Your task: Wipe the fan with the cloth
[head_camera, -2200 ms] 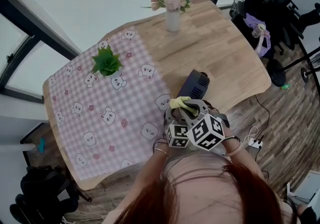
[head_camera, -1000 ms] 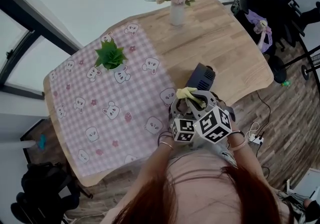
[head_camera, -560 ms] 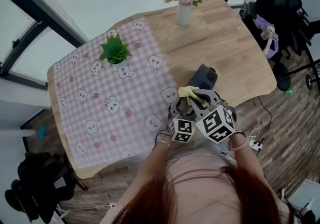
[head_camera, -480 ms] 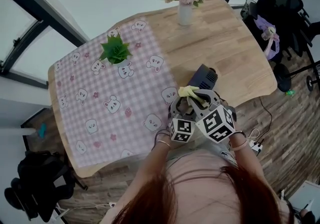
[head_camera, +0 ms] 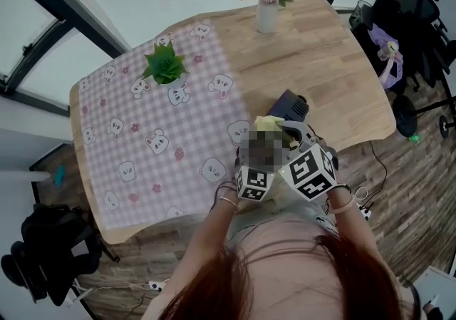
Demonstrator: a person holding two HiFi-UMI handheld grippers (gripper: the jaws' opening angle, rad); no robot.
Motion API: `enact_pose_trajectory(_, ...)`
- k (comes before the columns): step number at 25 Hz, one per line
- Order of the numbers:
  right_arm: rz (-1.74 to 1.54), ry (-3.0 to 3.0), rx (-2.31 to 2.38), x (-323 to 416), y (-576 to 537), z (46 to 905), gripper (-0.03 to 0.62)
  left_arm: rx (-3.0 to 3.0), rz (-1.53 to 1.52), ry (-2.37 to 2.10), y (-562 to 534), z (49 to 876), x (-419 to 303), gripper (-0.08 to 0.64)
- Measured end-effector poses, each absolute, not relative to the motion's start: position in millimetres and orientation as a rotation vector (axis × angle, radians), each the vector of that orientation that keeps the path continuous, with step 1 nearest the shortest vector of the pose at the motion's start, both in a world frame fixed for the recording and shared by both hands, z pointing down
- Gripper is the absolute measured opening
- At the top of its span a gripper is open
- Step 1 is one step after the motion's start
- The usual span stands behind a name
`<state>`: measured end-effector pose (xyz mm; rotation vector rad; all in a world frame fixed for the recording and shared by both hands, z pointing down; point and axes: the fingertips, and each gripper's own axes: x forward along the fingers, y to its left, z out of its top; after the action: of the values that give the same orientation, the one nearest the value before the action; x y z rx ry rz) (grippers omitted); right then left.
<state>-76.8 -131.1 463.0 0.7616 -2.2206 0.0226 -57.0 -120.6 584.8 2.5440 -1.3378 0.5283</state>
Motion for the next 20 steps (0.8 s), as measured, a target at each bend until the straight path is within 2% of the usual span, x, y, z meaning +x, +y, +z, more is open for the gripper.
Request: enact_pose_trajectory(20,0.232,-2.299,0.858,-48.1,-163.3,445.9,0.049,2.534,0.538,-1.365,-121.0,586.2,-56.9,0.311)
